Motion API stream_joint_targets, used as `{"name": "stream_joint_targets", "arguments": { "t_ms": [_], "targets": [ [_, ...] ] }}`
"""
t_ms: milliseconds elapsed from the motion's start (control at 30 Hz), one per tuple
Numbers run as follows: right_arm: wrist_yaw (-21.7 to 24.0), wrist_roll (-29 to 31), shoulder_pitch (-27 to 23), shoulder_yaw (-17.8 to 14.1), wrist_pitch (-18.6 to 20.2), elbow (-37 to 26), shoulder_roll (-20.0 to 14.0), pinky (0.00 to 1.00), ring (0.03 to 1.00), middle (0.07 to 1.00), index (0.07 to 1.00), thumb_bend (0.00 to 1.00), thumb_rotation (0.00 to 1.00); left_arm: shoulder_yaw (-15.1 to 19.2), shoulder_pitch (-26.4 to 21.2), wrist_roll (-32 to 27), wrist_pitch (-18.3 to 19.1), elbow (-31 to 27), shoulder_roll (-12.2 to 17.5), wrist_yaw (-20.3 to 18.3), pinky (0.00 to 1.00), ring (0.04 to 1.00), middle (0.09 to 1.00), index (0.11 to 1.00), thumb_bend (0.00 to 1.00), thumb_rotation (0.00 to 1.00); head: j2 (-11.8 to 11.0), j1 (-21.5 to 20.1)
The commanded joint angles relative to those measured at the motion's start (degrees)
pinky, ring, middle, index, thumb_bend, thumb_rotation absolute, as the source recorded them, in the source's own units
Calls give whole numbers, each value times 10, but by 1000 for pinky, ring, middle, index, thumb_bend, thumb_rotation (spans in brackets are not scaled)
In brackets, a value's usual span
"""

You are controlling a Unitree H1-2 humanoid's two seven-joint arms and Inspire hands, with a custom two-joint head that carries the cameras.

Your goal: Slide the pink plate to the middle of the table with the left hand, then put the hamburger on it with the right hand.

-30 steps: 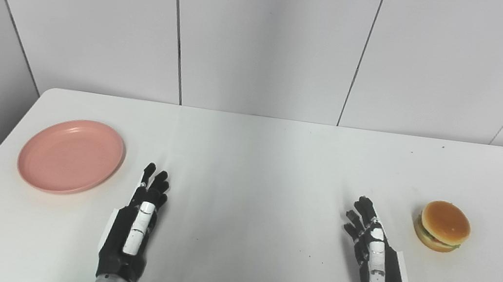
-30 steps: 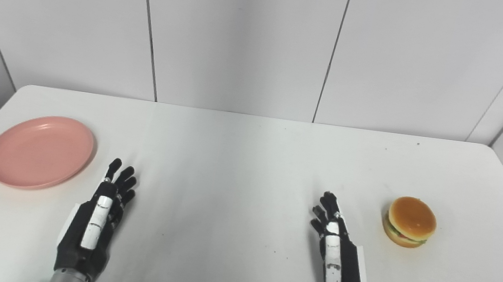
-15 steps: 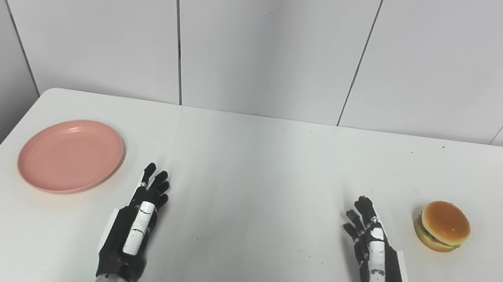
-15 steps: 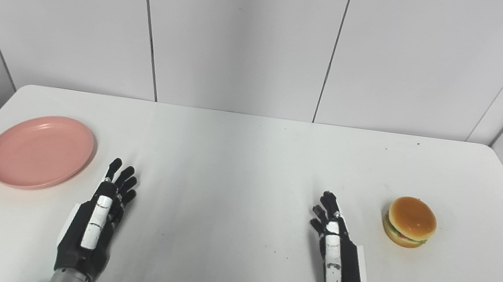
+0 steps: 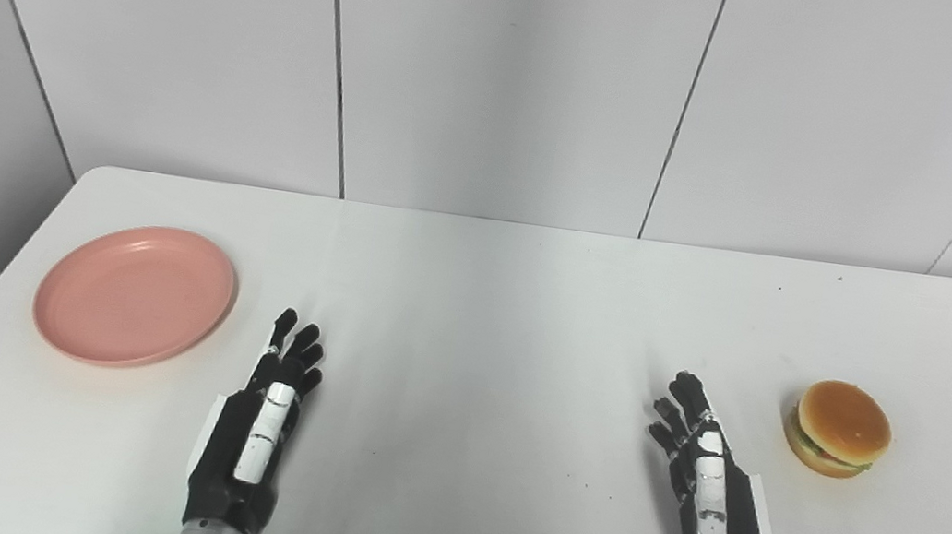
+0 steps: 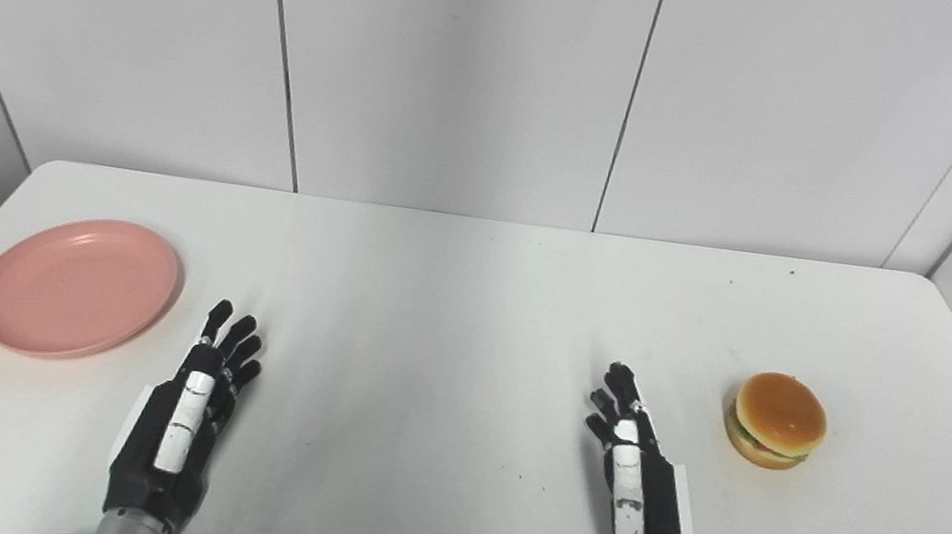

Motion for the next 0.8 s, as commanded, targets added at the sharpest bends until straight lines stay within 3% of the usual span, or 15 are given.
{"name": "stream_joint_targets", "arguments": {
  "t_ms": [0,233,467,533,767],
  "targets": [
    [10,5,-1,-5,-10,8,-8,922,915,944,910,832,984,-5,-3,5,-13,5,-4,-2,957,959,967,1000,834,834,-7,17],
    [26,29,-1,-16,-19,29,-31,945,928,955,915,805,996,-20,-4,18,-47,32,-21,2,951,975,980,1000,783,819,-28,61],
    [30,35,2,-19,-8,28,-41,958,936,963,930,763,1000,-23,-3,25,-61,41,-30,6,973,984,977,1000,710,823,-33,70],
    [29,34,-1,-19,-13,40,-40,960,937,963,931,756,1000,-22,-7,29,-72,54,-29,5,971,984,977,1000,701,832,-48,66],
    [25,20,-8,-19,-22,62,-39,947,926,951,922,769,1000,-18,-16,35,-115,89,-27,12,958,971,976,1000,685,833,-66,77]
  ]
}}
